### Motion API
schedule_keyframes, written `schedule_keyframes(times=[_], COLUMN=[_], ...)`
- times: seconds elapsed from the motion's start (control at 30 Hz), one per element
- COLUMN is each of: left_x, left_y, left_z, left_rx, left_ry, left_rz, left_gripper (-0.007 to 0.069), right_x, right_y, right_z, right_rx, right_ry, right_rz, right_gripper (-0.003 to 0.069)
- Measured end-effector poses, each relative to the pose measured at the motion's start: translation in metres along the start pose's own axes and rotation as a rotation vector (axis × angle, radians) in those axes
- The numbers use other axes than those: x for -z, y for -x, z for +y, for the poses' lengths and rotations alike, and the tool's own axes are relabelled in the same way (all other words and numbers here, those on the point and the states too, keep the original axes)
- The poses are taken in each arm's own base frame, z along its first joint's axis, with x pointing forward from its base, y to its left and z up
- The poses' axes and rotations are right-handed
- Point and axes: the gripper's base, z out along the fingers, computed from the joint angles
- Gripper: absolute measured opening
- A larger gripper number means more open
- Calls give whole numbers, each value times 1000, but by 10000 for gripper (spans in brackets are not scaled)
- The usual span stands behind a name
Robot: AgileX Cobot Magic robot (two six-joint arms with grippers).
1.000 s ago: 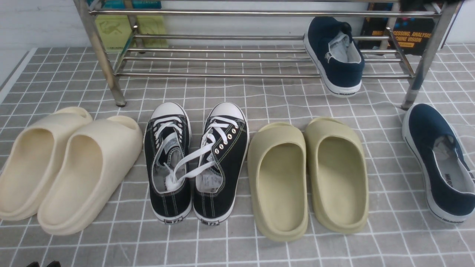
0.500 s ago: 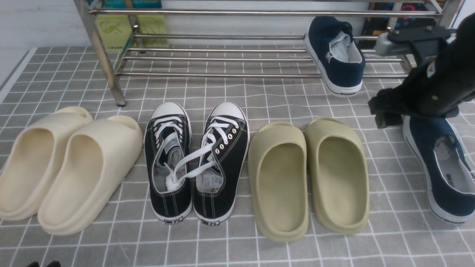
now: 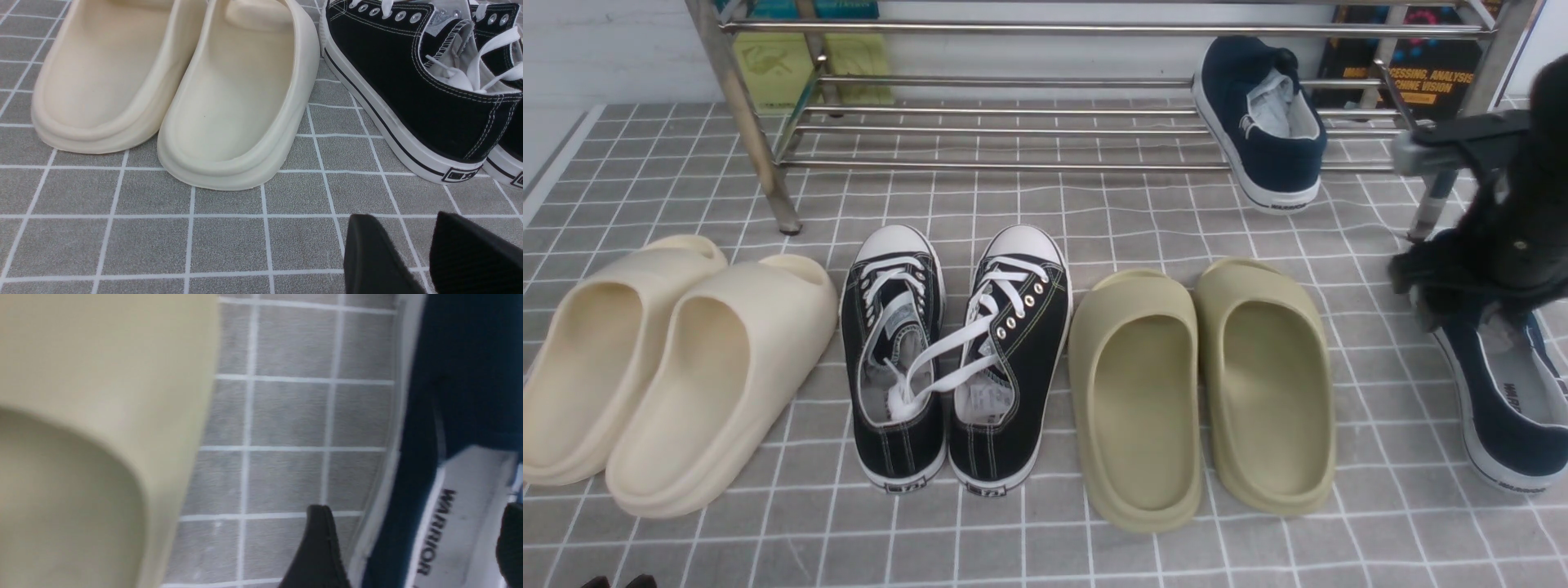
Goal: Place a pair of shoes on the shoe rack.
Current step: Use the right arm to grab the shoe closest to it, then use the right arm to put a shoe into the shoe rack
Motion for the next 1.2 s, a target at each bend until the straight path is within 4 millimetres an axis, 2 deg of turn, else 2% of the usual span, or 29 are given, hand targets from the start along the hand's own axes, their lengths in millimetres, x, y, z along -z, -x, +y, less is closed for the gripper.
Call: schedule_keyframes(times=[0.1,0.2,0.23,0.27,0.33,0.43,0.5,0.53,0.57,0.63,0.73,0.77,0.8,0.83,0.87,0.93,1.07,1.1,1.13,1.2], left_x=[0,0,0,0,0,0,0,0,0,0,0,0,0,0,0,0,0,0,0,0], left_y=[0,0,0,0,0,0,0,0,0,0,0,0,0,0,0,0,0,0,0,0], left_z=[0,0,0,0,0,0,0,0,0,0,0,0,0,0,0,0,0,0,0,0], left_rx=[0,0,0,0,0,0,0,0,0,0,0,0,0,0,0,0,0,0,0,0], left_ry=[0,0,0,0,0,0,0,0,0,0,0,0,0,0,0,0,0,0,0,0], left_rz=[0,0,0,0,0,0,0,0,0,0,0,0,0,0,0,0,0,0,0,0], left_gripper=[238,238,238,238,238,238,238,238,238,238,238,238,238,238,238,238,238,238,238,238], right_x=[-22,-48,-59,-61,-78,-85,-83,-82,-76,-64,-40,-17,-7,-5,11,21,19,12,13,7], right_y=[2,0,0,0,-1,-2,-2,-2,-2,-4,-6,-6,-6,-6,-5,-1,15,29,30,51], right_z=[-18,-21,-19,-19,-16,-16,-16,-16,-15,-17,-19,-17,-17,-17,-15,-13,-9,-7,-7,-4], right_rx=[-52,-38,-31,-30,-21,-10,0,2,9,17,11,16,20,21,27,25,15,13,13,13], right_ry=[-25,-37,-38,-38,-36,-46,-42,-42,-32,-30,-7,34,55,60,101,133,165,170,171,172], right_rz=[56,124,147,149,173,190,191,190,186,187,173,130,104,98,35,-28,-79,-86,-93,-114], right_gripper=[559,532,500,500,425,295,188,177,89,30,31,32,32,32,32,32,32,32,32,32])
